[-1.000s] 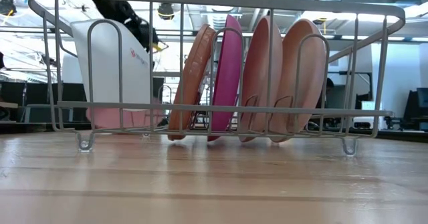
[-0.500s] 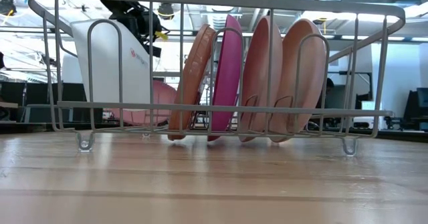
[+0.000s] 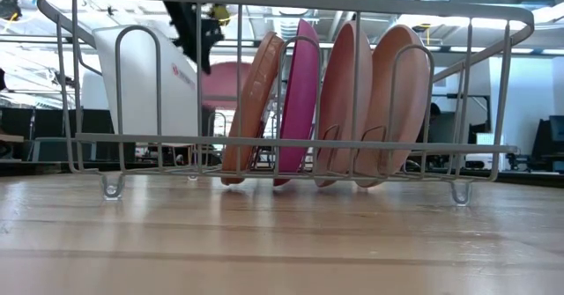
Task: Sort dishes
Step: Put the light pink plate in the dish rack
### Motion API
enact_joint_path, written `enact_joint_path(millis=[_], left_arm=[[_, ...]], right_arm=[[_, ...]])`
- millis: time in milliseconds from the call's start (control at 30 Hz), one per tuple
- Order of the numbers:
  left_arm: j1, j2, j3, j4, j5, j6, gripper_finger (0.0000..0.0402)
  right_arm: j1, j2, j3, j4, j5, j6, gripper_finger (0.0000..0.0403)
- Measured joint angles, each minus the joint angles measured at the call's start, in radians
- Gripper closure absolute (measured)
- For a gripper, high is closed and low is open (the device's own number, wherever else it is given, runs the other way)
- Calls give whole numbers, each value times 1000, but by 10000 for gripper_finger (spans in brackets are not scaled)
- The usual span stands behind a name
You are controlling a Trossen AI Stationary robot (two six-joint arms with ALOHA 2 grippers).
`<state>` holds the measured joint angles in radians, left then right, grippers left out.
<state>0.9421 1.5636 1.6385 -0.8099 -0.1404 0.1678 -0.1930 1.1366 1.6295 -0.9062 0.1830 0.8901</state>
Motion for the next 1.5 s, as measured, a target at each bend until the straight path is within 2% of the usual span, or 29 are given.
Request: enact_joint_path(millis=[267,500,600,767,867,1167,1367,1500], left_arm=[[-16,0,198,-9,126,-189,401],[-96,-1,309,-7,191,-351,401],[-150,-1,335,-1,194,-401,401],[-247,-1,346,38,196,-480,401],[-300,-1,345,65,192,-542,401],[-397,-1,345,128,186,-733,401],[-452,10,344,162,127,-845,402],[-486,9,303,297,98,-954,402]], right_arm=[[-72,0,0,36,1,-107,137],[-97,0,0,99,2,-268,134],[-98,3,0,154,1,-359,115],[-131,25,0,204,0,-370,55],[-137,31,0,237,1,-353,35],[-135,-33,0,321,-2,-288,40],[-134,-72,0,320,31,-288,35],[-134,-72,0,318,28,-287,27]])
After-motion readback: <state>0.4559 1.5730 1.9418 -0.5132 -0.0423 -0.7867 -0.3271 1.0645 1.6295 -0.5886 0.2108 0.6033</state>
